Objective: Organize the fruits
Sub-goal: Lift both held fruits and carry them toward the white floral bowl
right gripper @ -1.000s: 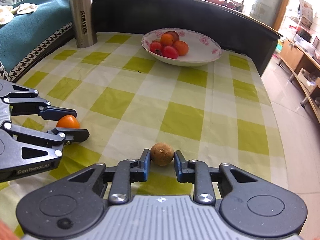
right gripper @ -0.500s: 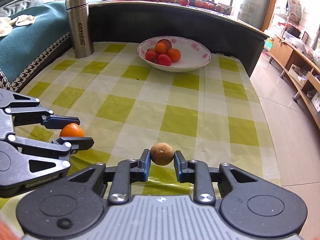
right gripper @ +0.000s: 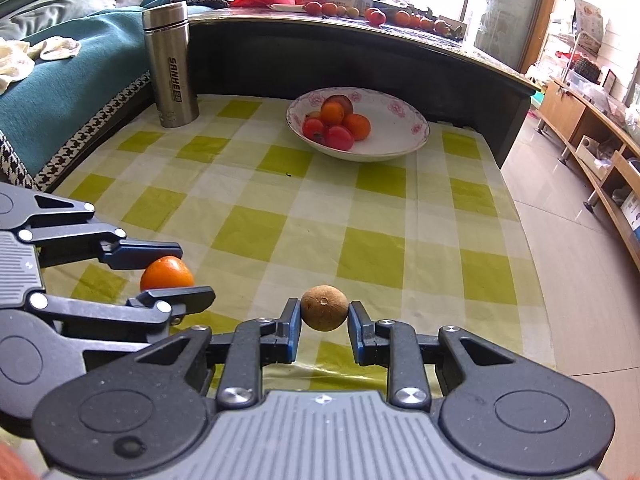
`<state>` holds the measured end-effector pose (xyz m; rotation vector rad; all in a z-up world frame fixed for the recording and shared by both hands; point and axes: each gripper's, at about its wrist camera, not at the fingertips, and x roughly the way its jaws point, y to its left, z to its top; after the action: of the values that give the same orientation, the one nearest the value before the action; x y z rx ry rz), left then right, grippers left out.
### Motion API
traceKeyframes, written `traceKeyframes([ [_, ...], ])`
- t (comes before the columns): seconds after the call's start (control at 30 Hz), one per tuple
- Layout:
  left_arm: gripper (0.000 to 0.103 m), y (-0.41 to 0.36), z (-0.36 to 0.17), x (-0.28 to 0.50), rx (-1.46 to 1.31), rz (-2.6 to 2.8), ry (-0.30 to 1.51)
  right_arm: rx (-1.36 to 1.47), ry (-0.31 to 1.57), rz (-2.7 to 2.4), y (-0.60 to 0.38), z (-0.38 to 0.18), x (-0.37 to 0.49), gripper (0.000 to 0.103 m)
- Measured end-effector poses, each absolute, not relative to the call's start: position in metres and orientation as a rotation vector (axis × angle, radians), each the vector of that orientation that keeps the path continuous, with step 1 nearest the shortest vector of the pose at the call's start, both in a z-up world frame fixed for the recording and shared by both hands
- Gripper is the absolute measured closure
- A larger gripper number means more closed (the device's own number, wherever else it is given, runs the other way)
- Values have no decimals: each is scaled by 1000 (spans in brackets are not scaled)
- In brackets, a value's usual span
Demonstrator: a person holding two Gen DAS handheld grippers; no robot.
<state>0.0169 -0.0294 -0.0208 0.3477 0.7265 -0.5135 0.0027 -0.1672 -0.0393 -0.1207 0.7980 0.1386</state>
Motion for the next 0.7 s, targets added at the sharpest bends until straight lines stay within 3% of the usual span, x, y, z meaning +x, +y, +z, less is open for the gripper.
traceKeyframes([
  [0.7, 64, -28, -13, 33, 315, -504, 716, -84, 788, 120, -169, -31, 11, 72],
])
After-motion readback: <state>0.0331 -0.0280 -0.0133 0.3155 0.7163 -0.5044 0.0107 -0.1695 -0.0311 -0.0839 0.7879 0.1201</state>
